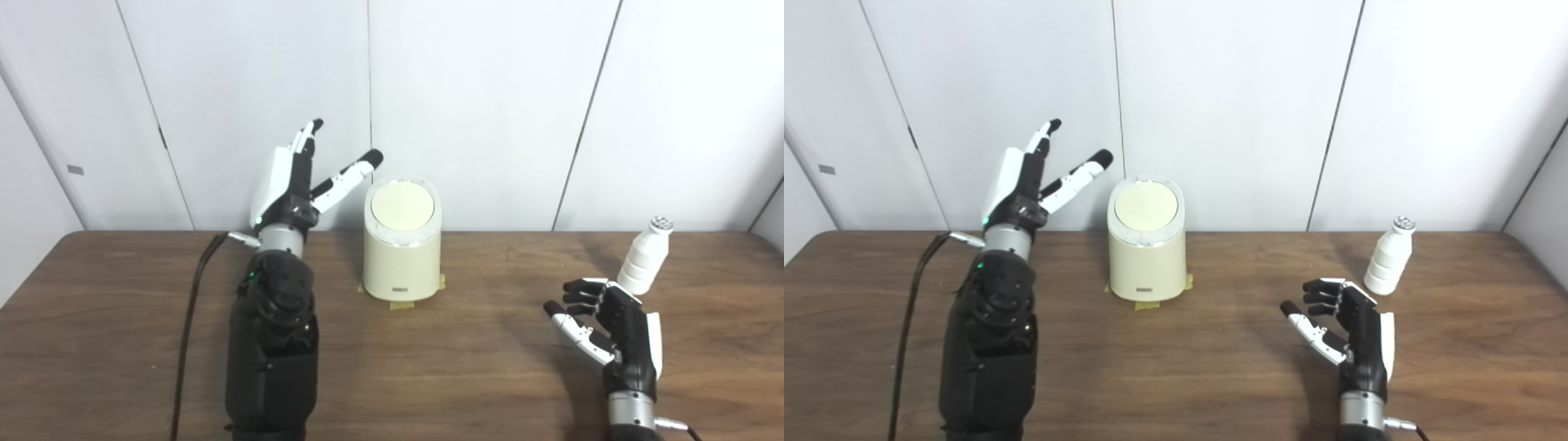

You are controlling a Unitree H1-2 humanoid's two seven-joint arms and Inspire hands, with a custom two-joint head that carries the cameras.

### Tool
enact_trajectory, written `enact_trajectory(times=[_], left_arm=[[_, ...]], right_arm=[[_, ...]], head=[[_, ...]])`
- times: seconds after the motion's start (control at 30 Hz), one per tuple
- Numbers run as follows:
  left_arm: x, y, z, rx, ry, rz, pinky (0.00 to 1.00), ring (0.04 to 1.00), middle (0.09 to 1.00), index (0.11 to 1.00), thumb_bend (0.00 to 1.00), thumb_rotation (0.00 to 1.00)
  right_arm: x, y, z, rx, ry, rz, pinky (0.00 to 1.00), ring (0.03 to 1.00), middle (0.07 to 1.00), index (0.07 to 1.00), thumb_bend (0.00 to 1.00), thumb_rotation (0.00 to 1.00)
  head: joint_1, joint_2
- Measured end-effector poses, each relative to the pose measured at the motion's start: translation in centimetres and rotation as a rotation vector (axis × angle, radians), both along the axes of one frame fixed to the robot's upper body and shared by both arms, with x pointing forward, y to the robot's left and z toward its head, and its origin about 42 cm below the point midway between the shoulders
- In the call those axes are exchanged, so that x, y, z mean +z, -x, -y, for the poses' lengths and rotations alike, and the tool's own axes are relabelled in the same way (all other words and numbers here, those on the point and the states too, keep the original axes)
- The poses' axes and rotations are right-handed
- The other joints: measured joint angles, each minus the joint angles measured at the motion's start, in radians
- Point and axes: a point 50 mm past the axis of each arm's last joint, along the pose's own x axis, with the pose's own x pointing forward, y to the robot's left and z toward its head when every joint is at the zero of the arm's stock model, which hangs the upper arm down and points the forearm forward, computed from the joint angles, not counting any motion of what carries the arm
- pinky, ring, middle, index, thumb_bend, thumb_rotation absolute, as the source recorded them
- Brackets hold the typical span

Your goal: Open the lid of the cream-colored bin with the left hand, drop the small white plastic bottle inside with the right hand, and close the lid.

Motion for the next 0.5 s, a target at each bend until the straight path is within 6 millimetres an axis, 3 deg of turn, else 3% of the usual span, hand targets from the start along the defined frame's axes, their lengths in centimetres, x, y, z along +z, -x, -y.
enact_trajectory(times=[0.27,0.5], left_arm=[[-0.7,-1.9,1.7,0.001,-0.095,-0.035,1.00,1.000,1.000,1.000,0.91,0.87],[-2.0,-2.6,1.4,0.028,-0.142,-0.068,1.00,1.000,1.000,1.000,0.91,0.83]], right_arm=[[0.0,0.0,-0.1,0.002,-0.002,0.000,0.49,0.564,0.580,0.490,0.48,0.15],[0.0,0.0,0.0,-0.001,0.000,-0.004,0.48,0.562,0.580,0.490,0.48,0.14]], head=[[-0.011,0.008],[-0.014,0.009]])
